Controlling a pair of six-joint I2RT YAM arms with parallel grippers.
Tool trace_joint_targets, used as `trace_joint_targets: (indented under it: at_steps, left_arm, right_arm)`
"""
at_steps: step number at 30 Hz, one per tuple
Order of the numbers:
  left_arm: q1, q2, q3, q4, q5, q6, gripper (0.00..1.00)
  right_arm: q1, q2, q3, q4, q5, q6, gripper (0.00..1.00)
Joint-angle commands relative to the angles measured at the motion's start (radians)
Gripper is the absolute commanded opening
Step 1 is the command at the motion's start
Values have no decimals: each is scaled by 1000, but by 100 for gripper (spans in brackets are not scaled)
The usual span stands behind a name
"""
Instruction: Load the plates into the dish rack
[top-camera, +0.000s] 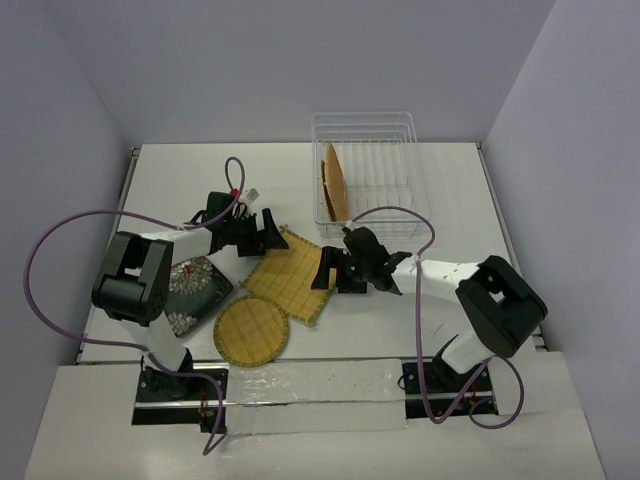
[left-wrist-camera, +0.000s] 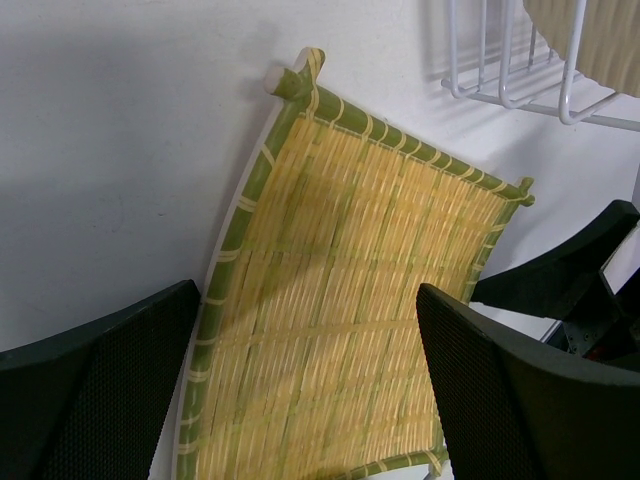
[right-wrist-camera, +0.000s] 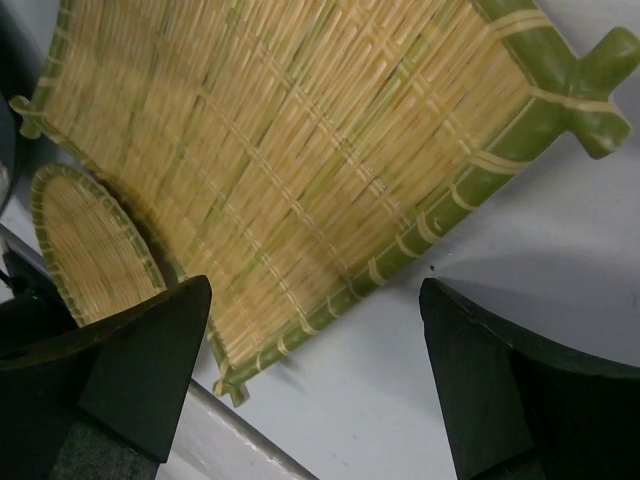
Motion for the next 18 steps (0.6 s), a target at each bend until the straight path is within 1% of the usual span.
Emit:
trace_joint_targets:
  at_steps: [1,6,9,14,17,18]
  left_arm:
    - [-2,22,-48,-78,-8,6,99]
    - [-4,-10,-78,-73,22,5,99]
    - [-12,-62,-112,-47,85,7,95]
    - [-56,-131,-142,-68,54,10,93]
    - [-73,-154,-169,-50,61,-16,87]
    - [-73,-161,-175,-43,65,-23,82]
  right_arm:
    - [7,43,28,17,13,51,91]
    - [5,75,51,56,74,84,91]
    - [3,83,64,63,92,109,91]
    - [-18,111,55,92,69,145,91]
    - [-27,119,33,117,56,162,91]
    - [-29,118,26,121,54,166,91]
